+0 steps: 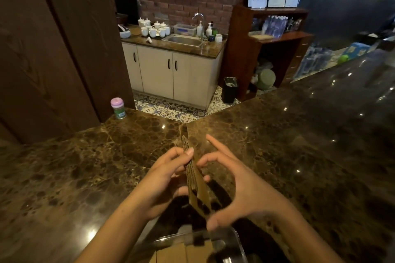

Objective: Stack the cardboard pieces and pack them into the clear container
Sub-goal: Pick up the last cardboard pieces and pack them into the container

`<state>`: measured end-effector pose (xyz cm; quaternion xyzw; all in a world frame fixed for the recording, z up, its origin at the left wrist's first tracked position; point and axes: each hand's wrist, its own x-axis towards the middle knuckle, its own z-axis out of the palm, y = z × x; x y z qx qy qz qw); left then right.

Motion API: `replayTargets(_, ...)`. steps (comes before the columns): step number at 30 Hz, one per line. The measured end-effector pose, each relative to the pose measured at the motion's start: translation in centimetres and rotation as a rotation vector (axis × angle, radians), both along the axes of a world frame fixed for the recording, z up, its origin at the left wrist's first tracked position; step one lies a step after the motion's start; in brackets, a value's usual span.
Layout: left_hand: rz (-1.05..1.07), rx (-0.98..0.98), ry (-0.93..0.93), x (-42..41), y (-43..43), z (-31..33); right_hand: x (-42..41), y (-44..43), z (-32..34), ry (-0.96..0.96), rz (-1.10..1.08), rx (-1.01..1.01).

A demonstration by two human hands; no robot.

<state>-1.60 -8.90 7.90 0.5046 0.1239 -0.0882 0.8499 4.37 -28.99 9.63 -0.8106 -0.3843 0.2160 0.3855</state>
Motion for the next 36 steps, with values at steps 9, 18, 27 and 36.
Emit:
replayTargets(9,-0.170,-0.129,-0.034,-4.6,-1.4,1.2,-3.0,0.0,3.0,-0.075,0.066,0.109)
replayTargets(18,-0.068,-0.171,-0.080,-6.7,-1.3,2.1,-5.9,0.0,3.3,-0.154,0.207,0.047)
replayTargets(27,-0.195,-0.172,-0.150,-8.6,-1.0,1.9,-6.7,-0.7,3.6,-0.100,0.227,0.039)
replayTargets(36,-0.177,-0.097,-0.147,-9.5,-1.0,1.7,-7.3,-0.9,2.7,-0.172,0.144,0.045)
